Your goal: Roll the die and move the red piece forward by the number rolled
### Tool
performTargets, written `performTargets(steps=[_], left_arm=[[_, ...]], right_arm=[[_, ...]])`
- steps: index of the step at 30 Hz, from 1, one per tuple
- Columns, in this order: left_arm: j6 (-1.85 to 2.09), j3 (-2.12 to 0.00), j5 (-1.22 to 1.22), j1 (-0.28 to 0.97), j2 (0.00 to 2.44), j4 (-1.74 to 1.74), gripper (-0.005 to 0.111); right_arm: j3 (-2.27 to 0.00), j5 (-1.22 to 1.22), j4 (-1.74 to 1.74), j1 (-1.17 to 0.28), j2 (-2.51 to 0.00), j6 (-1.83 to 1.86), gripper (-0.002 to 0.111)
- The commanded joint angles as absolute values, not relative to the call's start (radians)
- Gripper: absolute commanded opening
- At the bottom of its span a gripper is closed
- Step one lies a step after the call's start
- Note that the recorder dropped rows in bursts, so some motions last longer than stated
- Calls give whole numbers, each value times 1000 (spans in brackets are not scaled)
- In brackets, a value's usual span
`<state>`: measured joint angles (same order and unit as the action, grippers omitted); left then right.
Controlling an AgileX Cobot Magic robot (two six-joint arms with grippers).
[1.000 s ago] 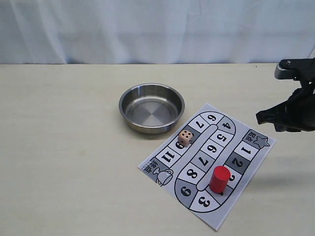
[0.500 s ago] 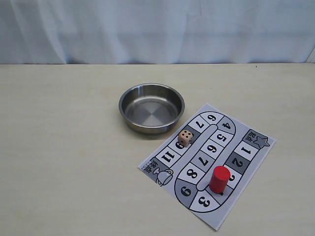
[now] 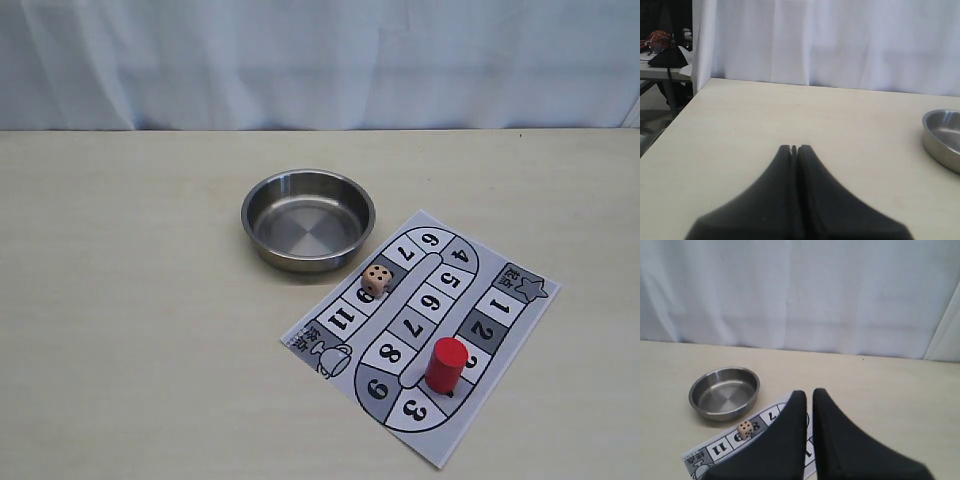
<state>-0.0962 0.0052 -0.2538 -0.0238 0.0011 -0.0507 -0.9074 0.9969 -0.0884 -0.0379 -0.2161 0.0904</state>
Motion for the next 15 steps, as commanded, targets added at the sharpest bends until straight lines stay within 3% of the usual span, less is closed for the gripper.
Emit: performTargets(steps=[1, 8, 15], left_arm=[[-100, 0, -242, -24, 0, -49, 0], [-100, 0, -242, -24, 0, -49, 0], [-100, 0, -242, -24, 0, -50, 0]], right_arm=[[-913, 995, -90, -38, -97, 123, 4], [-885, 936, -86, -38, 0, 147, 4], [-720, 765, -37, -38, 0, 116, 4]])
